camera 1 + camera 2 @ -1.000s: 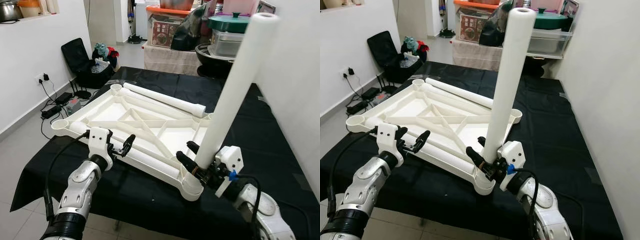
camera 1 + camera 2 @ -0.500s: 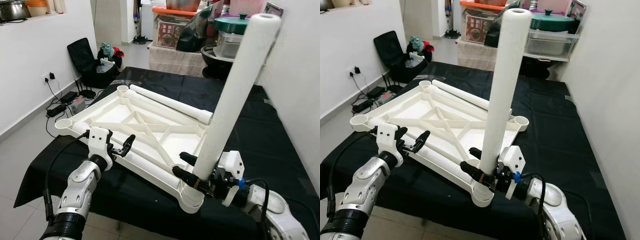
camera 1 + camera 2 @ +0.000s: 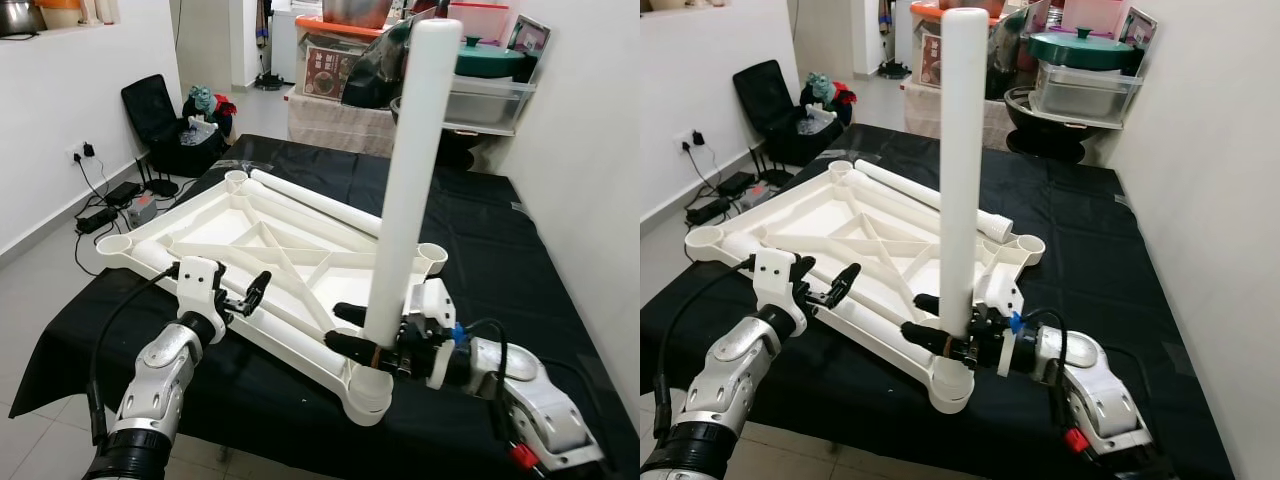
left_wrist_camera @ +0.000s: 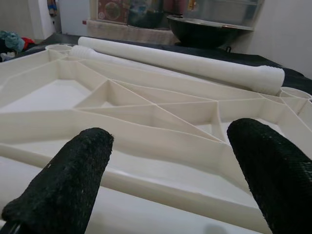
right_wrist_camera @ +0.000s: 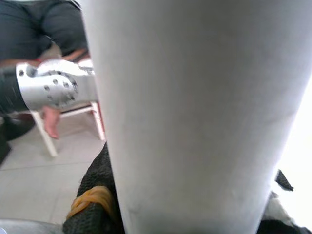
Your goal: Building children table
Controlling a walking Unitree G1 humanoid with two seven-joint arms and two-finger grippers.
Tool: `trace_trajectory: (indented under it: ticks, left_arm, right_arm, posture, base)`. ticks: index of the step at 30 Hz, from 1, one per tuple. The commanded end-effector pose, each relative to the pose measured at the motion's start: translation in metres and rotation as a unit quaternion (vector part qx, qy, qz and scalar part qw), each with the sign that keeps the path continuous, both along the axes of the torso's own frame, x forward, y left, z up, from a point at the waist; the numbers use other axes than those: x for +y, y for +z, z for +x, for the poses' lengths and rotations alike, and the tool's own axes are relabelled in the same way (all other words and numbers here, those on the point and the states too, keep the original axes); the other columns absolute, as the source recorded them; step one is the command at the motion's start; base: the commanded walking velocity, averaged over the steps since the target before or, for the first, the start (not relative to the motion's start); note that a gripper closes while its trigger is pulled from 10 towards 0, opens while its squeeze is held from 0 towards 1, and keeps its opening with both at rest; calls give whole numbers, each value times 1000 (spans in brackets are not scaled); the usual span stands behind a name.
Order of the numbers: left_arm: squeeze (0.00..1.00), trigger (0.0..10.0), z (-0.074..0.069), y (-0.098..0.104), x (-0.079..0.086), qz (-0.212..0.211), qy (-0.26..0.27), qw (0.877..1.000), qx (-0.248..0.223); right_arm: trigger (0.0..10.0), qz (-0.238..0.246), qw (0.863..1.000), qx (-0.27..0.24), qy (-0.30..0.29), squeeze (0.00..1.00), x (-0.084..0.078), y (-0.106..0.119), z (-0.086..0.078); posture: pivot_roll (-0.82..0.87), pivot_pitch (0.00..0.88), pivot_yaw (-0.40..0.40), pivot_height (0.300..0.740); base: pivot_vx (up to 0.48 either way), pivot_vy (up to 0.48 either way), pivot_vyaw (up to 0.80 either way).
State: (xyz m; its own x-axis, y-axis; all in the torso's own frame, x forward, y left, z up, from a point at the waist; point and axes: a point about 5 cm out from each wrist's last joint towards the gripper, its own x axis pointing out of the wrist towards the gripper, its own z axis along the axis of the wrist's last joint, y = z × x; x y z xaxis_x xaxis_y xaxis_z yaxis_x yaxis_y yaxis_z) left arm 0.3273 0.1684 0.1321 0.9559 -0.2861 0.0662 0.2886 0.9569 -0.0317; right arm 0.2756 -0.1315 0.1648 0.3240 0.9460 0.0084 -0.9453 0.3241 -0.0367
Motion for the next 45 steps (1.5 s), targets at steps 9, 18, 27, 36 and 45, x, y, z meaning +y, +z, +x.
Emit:
trace_trajectory:
  ticks: [9,18,27,36,45]
  left_arm:
    - [0,10000,-5,-5,4,-14,8,1000,14]
    - [0,10000,-4,-6,1,-16,4,1000,18]
    - [0,10000,-4,-7,0,-16,1,1000,20]
    - [0,10000,-4,-9,-2,-18,-1,1000,25]
    - [0,10000,-3,-9,-2,-18,0,1000,26]
  right_arm:
    - [10000,39,999,11,31,0,10,-6,3]
    - [10000,53,998,9,12,0,4,-12,3]
    - [10000,56,998,16,3,0,2,-20,-4]
    - [10000,50,999,21,-4,0,1,-28,-11]
    - [10000,27,1000,16,4,0,4,-34,-13]
  posture:
    - [114,0,-137,740]
    - [101,0,-124,740]
    - [88,0,-115,740]
    - [75,0,-111,740]
    - [75,0,-111,740]
  base:
    - [0,0,0]
    - [0,0,0]
    - [0,0,0]
    - [0,0,0]
    - [0,0,0]
